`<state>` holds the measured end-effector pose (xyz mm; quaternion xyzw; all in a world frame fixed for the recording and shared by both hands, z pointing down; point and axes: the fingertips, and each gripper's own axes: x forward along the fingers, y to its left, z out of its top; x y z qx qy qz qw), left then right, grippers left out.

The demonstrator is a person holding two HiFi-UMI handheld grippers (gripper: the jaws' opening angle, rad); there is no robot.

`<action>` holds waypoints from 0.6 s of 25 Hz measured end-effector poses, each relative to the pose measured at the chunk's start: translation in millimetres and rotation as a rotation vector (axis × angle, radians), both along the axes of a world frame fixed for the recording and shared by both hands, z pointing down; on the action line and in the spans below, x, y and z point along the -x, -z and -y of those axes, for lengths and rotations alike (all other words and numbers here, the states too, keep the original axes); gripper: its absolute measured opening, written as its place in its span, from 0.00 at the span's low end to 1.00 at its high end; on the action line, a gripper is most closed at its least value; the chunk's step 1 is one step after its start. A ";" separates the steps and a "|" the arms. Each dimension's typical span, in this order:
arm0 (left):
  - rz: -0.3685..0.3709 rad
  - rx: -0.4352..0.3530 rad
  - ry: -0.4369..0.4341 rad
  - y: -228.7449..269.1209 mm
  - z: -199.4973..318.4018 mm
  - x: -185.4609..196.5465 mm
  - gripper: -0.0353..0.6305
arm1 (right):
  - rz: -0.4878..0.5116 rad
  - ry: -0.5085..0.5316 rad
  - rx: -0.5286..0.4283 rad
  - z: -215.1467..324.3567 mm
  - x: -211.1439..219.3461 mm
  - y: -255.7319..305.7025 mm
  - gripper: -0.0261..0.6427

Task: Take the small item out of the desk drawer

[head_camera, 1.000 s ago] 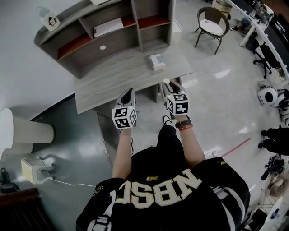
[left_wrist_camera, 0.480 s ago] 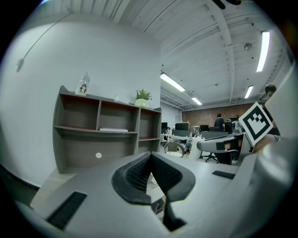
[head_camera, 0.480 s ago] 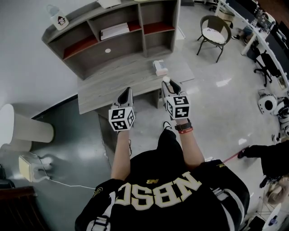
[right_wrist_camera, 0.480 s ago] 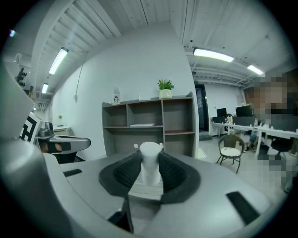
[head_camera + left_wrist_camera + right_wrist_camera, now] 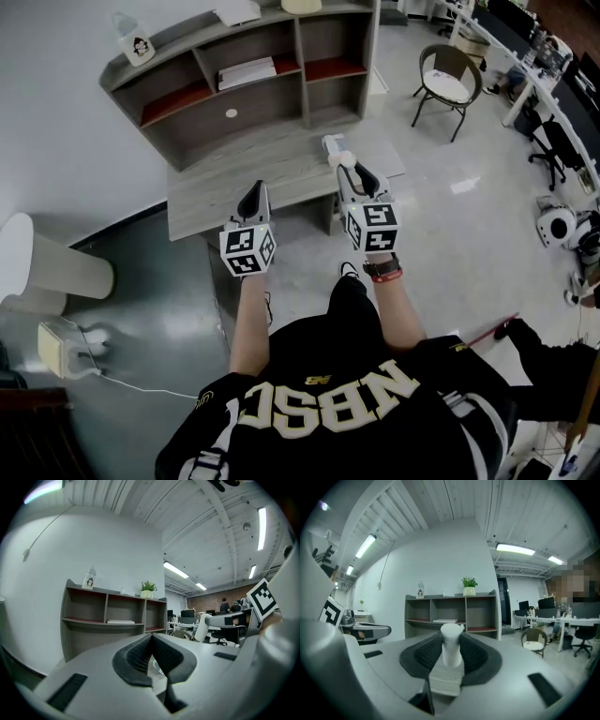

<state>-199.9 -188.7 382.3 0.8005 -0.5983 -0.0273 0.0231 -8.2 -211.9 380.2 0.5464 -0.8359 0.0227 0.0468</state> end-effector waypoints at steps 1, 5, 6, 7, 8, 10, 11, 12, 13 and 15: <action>0.002 -0.011 0.007 2.9 -1.0 1.4 0.06 | 0.002 0.000 -0.013 -1.3 0.0 4.5 0.22; 0.014 -0.074 0.035 18.3 -6.8 6.1 0.06 | -0.001 0.002 -0.063 -7.1 1.7 20.5 0.22; 0.018 -0.086 0.041 21.4 -8.9 6.7 0.06 | -0.004 0.003 -0.074 -9.3 2.3 23.4 0.22; 0.021 -0.094 0.046 23.9 -10.8 6.9 0.06 | -0.007 0.004 -0.084 -11.6 2.9 25.6 0.22; 0.023 -0.099 0.048 25.8 -12.2 6.8 0.06 | -0.008 0.007 -0.092 -14.0 3.6 27.0 0.22; 0.023 -0.105 0.048 28.7 -14.1 6.6 0.06 | 0.003 0.022 -0.092 -17.6 6.2 26.5 0.22; 0.023 -0.106 0.047 29.8 -14.7 6.6 0.06 | 0.013 0.032 -0.084 -18.7 7.9 24.3 0.22; 0.022 -0.108 0.046 30.8 -15.4 6.3 0.06 | 0.021 0.040 -0.074 -19.5 9.1 21.7 0.22; 0.020 -0.108 0.043 31.6 -16.1 5.7 0.06 | 0.024 0.043 -0.065 -20.4 9.5 19.2 0.22; 0.016 -0.108 0.037 33.2 -17.7 2.8 0.06 | 0.017 0.037 -0.058 -22.5 7.6 16.3 0.22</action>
